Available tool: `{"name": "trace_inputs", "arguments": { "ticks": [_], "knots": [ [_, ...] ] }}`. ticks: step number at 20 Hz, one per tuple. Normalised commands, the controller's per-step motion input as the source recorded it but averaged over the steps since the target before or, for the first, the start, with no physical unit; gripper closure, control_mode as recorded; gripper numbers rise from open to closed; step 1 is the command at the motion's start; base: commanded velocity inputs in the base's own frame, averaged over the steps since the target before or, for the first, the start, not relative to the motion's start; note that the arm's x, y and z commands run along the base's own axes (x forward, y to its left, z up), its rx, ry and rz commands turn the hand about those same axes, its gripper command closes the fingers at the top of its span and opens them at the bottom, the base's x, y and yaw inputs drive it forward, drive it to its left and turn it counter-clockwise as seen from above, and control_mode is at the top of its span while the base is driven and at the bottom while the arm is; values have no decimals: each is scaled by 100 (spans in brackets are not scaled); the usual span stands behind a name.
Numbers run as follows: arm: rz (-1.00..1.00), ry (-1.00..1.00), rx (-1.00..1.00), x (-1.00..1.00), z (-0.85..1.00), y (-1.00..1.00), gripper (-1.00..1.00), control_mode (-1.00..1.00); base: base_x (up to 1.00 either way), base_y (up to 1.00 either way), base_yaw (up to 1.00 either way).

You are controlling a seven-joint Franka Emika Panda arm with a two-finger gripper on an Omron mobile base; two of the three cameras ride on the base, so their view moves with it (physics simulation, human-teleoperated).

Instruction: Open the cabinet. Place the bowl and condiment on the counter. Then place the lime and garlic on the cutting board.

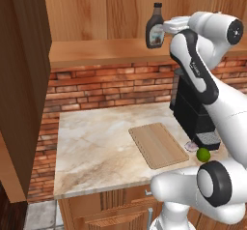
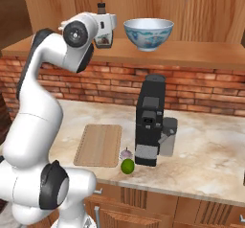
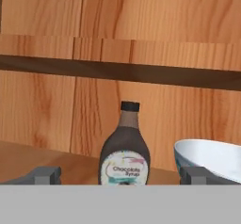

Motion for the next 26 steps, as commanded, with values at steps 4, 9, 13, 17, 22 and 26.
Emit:
{"name": "trace_inputs", "arguments": {
  "ticks": [4,9,13,17,22,26],
  "knots": [
    [0,-4,0,3,0,-2,-100,-100,0,0,0],
    [0,0,0,11,0,0,-100,-100,0,0,0],
    [-2,2,0,29,3,1,-100,-100,0,0,0],
    [-3,4,0,36,4,2,-100,-100,0,0,0],
    [-5,4,0,31,8,17,-100,-100,0,0,0],
    [-6,2,0,22,16,26,-100,-100,0,0,0]
  ]
}}
